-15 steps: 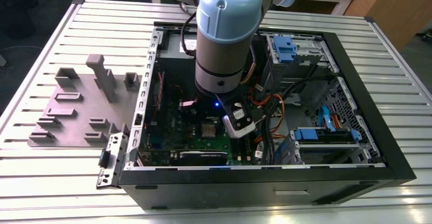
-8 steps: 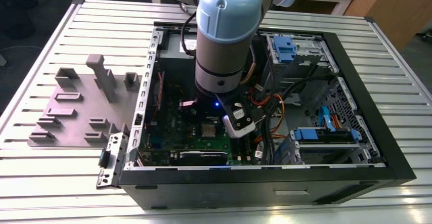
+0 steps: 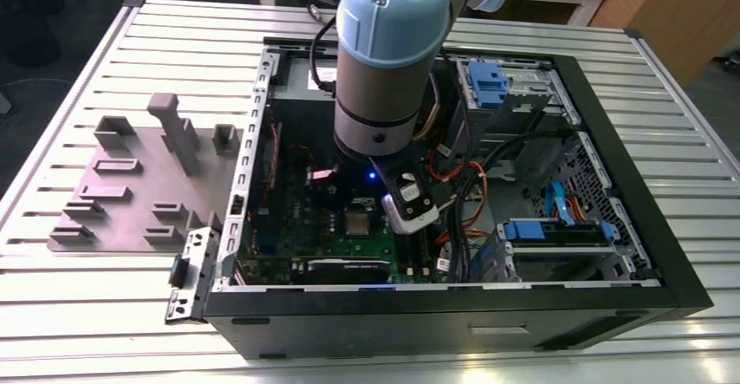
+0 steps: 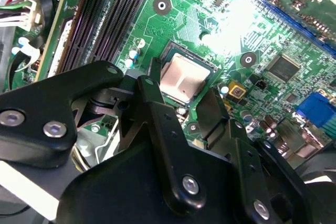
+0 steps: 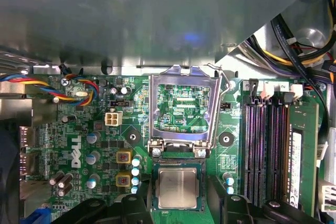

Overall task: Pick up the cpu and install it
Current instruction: 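Place the cpu into insertion slot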

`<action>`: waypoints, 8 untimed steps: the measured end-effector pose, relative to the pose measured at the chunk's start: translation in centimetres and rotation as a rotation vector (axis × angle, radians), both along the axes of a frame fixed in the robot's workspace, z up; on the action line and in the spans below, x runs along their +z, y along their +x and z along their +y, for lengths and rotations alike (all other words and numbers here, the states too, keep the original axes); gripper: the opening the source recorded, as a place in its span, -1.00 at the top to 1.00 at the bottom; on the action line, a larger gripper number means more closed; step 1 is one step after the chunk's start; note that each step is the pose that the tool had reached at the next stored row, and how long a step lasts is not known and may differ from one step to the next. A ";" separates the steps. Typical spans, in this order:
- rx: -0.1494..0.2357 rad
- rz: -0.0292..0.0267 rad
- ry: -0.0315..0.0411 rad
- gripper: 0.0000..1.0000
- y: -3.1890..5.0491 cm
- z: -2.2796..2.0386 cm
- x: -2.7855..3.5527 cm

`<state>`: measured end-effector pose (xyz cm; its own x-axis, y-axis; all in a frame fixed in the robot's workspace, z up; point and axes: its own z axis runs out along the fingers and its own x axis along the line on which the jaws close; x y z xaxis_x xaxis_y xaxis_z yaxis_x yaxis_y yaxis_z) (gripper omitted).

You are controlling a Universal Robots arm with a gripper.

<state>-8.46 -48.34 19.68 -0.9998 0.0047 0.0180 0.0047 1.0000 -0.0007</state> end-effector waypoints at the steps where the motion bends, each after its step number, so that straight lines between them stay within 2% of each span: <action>1: 0.000 0.0000 0.0008 -0.07 0.00 0.00 0.00; 8: 0.000 0.0000 0.0032 -0.07 0.00 0.00 0.00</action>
